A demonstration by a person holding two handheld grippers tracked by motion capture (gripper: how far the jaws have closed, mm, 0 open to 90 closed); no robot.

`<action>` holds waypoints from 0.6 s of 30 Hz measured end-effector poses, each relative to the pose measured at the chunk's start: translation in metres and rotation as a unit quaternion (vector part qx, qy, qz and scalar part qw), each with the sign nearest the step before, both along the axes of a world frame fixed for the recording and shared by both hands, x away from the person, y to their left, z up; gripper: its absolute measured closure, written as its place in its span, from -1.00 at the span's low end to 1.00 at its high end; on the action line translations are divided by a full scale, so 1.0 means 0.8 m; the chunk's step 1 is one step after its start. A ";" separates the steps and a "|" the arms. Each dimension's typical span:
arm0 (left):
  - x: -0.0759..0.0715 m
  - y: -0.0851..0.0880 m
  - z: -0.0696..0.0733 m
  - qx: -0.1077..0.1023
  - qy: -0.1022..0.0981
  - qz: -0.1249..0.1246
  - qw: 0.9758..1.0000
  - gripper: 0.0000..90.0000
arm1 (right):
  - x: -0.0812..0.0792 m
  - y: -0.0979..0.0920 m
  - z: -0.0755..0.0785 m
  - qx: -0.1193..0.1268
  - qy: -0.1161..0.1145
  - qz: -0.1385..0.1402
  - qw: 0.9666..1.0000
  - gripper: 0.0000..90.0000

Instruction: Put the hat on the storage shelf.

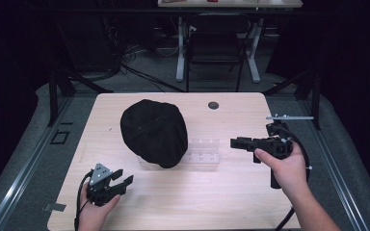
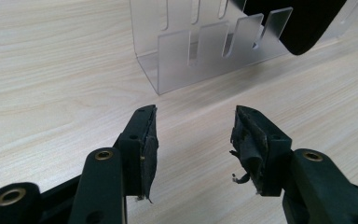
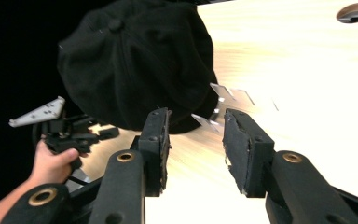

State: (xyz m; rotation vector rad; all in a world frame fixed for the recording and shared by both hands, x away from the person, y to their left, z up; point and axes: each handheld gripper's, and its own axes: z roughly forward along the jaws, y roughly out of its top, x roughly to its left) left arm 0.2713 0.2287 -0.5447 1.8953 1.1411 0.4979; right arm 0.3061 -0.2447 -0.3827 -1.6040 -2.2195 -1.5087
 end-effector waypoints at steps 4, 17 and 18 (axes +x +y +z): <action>0.000 -0.001 -0.002 0.002 0.001 -0.002 1.000 0.12 | -0.007 -0.001 -0.012 -0.007 -0.003 -0.002 1.000 0.30; 0.005 0.000 -0.012 0.011 0.001 -0.001 1.000 0.12 | -0.028 -0.010 -0.063 -0.051 -0.028 -0.028 0.998 0.15; 0.005 0.000 -0.012 0.009 0.002 -0.001 1.000 0.11 | -0.029 -0.010 -0.068 -0.051 -0.027 -0.029 0.998 0.14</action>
